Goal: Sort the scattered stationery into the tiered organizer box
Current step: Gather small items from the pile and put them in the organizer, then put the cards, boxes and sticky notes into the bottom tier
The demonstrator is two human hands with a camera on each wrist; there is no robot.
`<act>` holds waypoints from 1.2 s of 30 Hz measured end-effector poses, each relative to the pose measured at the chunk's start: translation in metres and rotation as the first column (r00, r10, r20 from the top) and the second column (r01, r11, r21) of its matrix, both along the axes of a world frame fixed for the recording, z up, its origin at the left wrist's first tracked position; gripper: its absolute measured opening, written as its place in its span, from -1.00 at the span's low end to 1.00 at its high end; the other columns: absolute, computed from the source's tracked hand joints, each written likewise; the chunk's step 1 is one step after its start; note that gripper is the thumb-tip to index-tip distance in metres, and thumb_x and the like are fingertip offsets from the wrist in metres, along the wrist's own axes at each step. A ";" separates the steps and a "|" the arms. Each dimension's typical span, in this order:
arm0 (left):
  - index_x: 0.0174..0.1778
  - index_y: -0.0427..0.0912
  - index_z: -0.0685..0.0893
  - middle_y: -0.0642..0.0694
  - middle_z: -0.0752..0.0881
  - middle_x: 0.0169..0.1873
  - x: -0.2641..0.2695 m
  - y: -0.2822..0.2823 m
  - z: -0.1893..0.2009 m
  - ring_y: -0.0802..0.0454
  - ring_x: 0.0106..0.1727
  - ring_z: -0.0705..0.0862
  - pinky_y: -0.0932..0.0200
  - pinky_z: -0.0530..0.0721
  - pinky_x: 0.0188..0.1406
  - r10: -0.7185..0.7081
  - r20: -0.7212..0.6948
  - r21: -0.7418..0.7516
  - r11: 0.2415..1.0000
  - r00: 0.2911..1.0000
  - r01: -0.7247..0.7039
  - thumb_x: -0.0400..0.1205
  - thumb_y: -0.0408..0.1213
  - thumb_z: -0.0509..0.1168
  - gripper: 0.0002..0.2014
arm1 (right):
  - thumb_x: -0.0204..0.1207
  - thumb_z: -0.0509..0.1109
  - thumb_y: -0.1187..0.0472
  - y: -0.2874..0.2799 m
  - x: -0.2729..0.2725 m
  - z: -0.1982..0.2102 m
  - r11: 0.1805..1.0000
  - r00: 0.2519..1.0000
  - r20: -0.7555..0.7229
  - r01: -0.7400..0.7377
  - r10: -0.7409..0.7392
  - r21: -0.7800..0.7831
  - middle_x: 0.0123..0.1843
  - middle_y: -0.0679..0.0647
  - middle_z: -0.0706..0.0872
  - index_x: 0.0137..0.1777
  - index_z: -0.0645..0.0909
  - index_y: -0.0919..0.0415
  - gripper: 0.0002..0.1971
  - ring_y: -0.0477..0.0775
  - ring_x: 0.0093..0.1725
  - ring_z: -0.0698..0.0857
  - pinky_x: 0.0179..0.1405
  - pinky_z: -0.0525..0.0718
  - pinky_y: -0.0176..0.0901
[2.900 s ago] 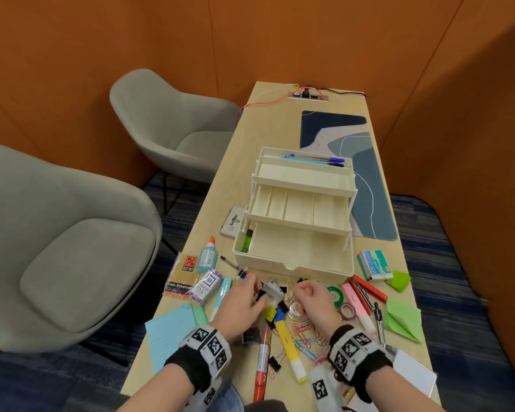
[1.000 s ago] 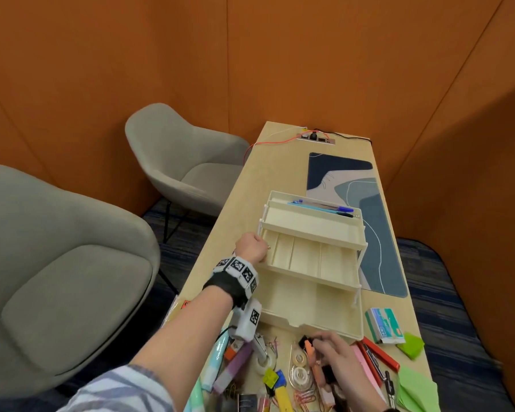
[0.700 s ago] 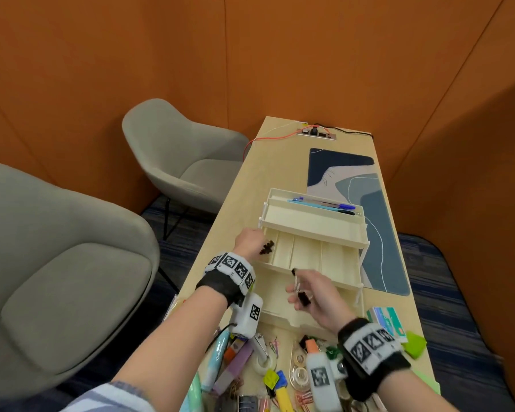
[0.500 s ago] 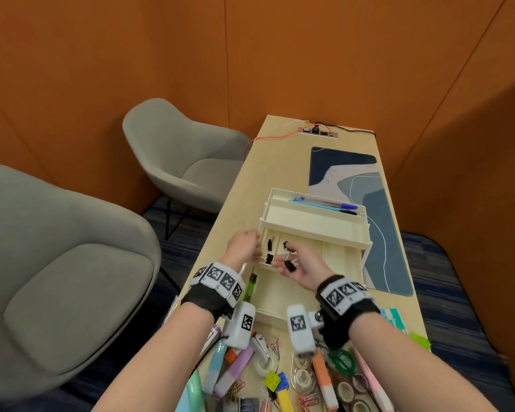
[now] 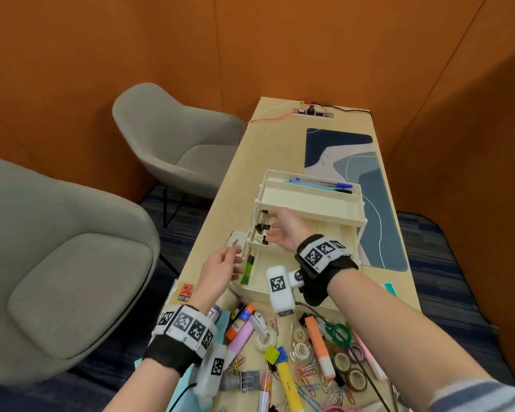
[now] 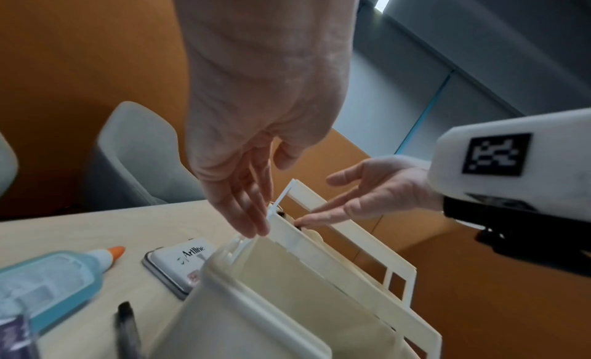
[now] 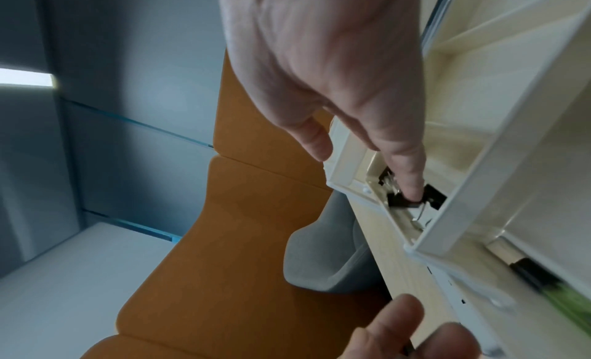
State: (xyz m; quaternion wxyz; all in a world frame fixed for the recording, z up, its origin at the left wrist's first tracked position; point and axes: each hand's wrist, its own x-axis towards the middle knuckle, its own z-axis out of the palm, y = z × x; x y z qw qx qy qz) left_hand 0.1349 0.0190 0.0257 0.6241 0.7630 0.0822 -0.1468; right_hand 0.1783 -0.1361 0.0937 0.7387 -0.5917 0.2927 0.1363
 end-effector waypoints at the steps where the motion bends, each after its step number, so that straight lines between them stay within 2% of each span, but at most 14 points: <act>1: 0.16 -0.21 0.66 -0.13 0.72 -0.10 -0.004 -0.001 0.000 -0.06 -0.17 0.72 0.20 0.60 -0.29 -0.012 0.012 0.011 1.000 1.000 0.012 0.74 -0.25 0.09 -0.74 | 0.67 0.10 0.29 -0.002 -0.004 0.001 1.000 1.000 0.016 0.003 -0.002 -0.030 0.49 0.27 0.39 0.45 0.36 0.28 -0.63 0.34 0.43 0.44 0.42 0.49 0.14; 4: 0.13 -0.16 0.67 -0.09 0.73 -0.12 -0.018 -0.004 0.002 0.00 -0.18 0.73 0.25 0.61 -0.30 -0.065 0.058 0.058 0.996 0.996 0.062 0.75 -0.26 0.09 -0.75 | 0.67 0.12 0.32 -0.012 -0.031 0.005 0.996 0.993 0.104 -0.043 0.051 -0.080 0.36 0.29 0.54 0.38 0.47 0.34 -0.68 0.29 0.32 0.57 0.32 0.59 0.11; 7: 0.08 -0.06 0.65 -0.03 0.74 -0.11 -0.043 -0.006 0.000 0.06 -0.15 0.73 0.22 0.66 -0.23 -0.212 0.119 0.201 0.962 0.970 0.186 0.74 -0.26 0.10 -0.79 | 0.70 0.12 0.26 -0.023 -0.078 -0.005 0.962 0.957 0.133 -0.240 0.257 -0.134 0.22 0.26 0.67 0.30 0.55 0.27 -0.72 0.22 0.17 0.70 0.20 0.69 0.03; 10: -0.06 0.01 0.67 0.02 0.76 -0.19 -0.073 -0.010 -0.015 0.12 -0.17 0.71 0.21 0.65 -0.17 -0.423 0.121 0.376 0.857 0.898 0.353 0.72 -0.23 0.14 -0.80 | 0.69 0.15 0.18 -0.036 -0.130 -0.034 0.888 0.911 0.035 -0.390 0.410 -0.244 0.12 0.18 0.71 0.22 0.60 0.15 -0.76 0.11 0.05 0.74 -0.02 0.74 -0.16; 13: -0.05 -0.03 0.69 0.09 0.70 -0.22 -0.103 -0.018 -0.032 0.12 -0.18 0.67 0.32 0.48 -0.24 -0.586 0.055 0.447 0.739 0.809 0.504 0.71 -0.21 0.15 -0.80 | 0.68 0.15 0.25 -0.054 -0.178 -0.074 0.839 0.897 -0.080 -0.437 0.436 -0.324 -0.05 0.10 0.71 0.15 0.63 0.15 -0.78 -0.05 -0.19 0.68 -0.23 0.65 -0.25; 17: 0.01 -0.09 0.70 0.03 0.71 -0.10 -0.128 -0.026 -0.043 0.16 -0.12 0.58 0.31 0.43 -0.17 -0.700 0.024 0.506 0.624 0.714 0.595 0.71 -0.21 0.12 -0.77 | 0.67 0.15 0.27 -0.078 -0.229 -0.104 0.809 0.897 -0.195 -0.443 0.398 -0.387 -0.14 0.08 0.73 0.09 0.64 0.13 -0.78 -0.06 -0.25 0.67 -0.35 0.61 -0.30; 19: -0.02 -0.09 0.69 0.04 0.69 -0.12 -0.131 -0.024 -0.043 0.11 -0.11 0.62 0.25 0.52 -0.13 -0.677 0.044 0.542 0.634 0.735 0.551 0.71 -0.22 0.12 -0.78 | 0.67 0.14 0.34 -0.085 -0.245 -0.109 0.861 0.930 -0.202 -0.362 0.307 -0.357 -0.22 0.13 0.73 0.05 0.64 0.24 -0.79 -0.01 -0.31 0.66 -0.50 0.54 -0.37; 23: -0.03 -0.04 0.63 0.06 0.62 -0.03 -0.120 0.003 -0.038 0.11 0.02 0.57 0.18 0.53 0.04 -0.474 0.188 0.730 0.653 0.860 0.200 0.65 -0.27 0.18 -0.88 | 0.67 0.14 0.39 -0.090 -0.260 -0.112 0.923 0.965 -0.180 -0.239 0.191 -0.300 -0.31 0.16 0.69 0.00 0.62 0.33 -0.79 0.03 -0.40 0.60 -0.61 0.45 -0.36; 25: -0.03 -0.13 0.61 -0.06 0.61 -0.04 -0.109 0.027 -0.033 -0.05 -0.01 0.60 0.09 0.50 -0.08 -0.377 0.197 0.826 0.561 0.905 0.054 0.56 -0.34 0.27 -0.90 | 0.68 0.14 0.37 -0.091 -0.260 -0.112 0.921 0.970 -0.162 -0.226 0.182 -0.319 -0.27 0.18 0.69 0.02 0.64 0.31 -0.78 0.02 -0.38 0.61 -0.60 0.47 -0.35; 28: -0.03 -0.31 0.58 -0.27 0.64 -0.09 -0.098 0.063 -0.034 -0.30 -0.07 0.65 -0.10 0.55 -0.20 -0.205 0.174 0.920 0.383 0.963 -0.085 0.41 -0.38 0.40 -0.75 | 0.68 0.13 0.37 -0.091 -0.258 -0.112 0.911 0.970 -0.146 -0.234 0.194 -0.339 -0.24 0.22 0.68 0.04 0.63 0.29 -0.78 0.04 -0.35 0.61 -0.61 0.45 -0.34; 30: 0.14 -0.31 0.47 -0.31 0.59 0.10 -0.095 0.082 -0.034 -0.32 0.12 0.61 -0.18 0.56 0.00 -0.036 0.040 0.935 0.353 0.999 -0.025 0.49 -0.32 0.32 -0.67 | 0.68 0.12 0.36 -0.090 -0.253 -0.113 0.901 0.967 -0.139 -0.248 0.211 -0.355 -0.23 0.22 0.69 0.04 0.64 0.28 -0.77 0.05 -0.34 0.62 -0.57 0.48 -0.32; 32: 0.40 -0.23 0.24 -0.28 0.41 0.38 -0.094 0.101 -0.037 -0.27 0.38 0.45 -0.20 0.49 0.27 0.106 -0.268 0.905 0.368 0.958 0.212 0.58 -0.20 0.25 -0.49 | 0.68 0.12 0.35 -0.087 -0.247 -0.111 0.890 0.960 -0.133 -0.280 0.248 -0.360 -0.22 0.22 0.68 0.06 0.63 0.27 -0.77 0.08 -0.29 0.63 -0.46 0.55 -0.26; 34: 0.52 -0.17 0.09 -0.25 0.29 0.46 -0.098 0.115 -0.044 -0.25 0.46 0.39 -0.15 0.48 0.33 0.104 -0.528 0.790 0.424 0.843 0.443 0.52 -0.11 0.39 -0.24 | 0.68 0.11 0.34 -0.084 -0.243 -0.109 0.879 0.951 -0.128 -0.308 0.281 -0.363 -0.20 0.20 0.67 0.06 0.63 0.26 -0.76 0.09 -0.25 0.63 -0.40 0.58 -0.25; 36: 0.54 -0.16 0.11 -0.22 0.29 0.43 -0.107 0.119 -0.057 -0.22 0.43 0.42 -0.07 0.53 0.29 0.069 -0.576 0.769 0.383 0.815 0.511 0.45 -0.12 0.47 -0.15 | 0.68 0.12 0.34 -0.082 -0.239 -0.109 0.874 0.945 -0.119 -0.326 0.303 -0.361 -0.20 0.17 0.66 0.07 0.64 0.22 -0.76 0.05 -0.25 0.63 -0.43 0.58 -0.29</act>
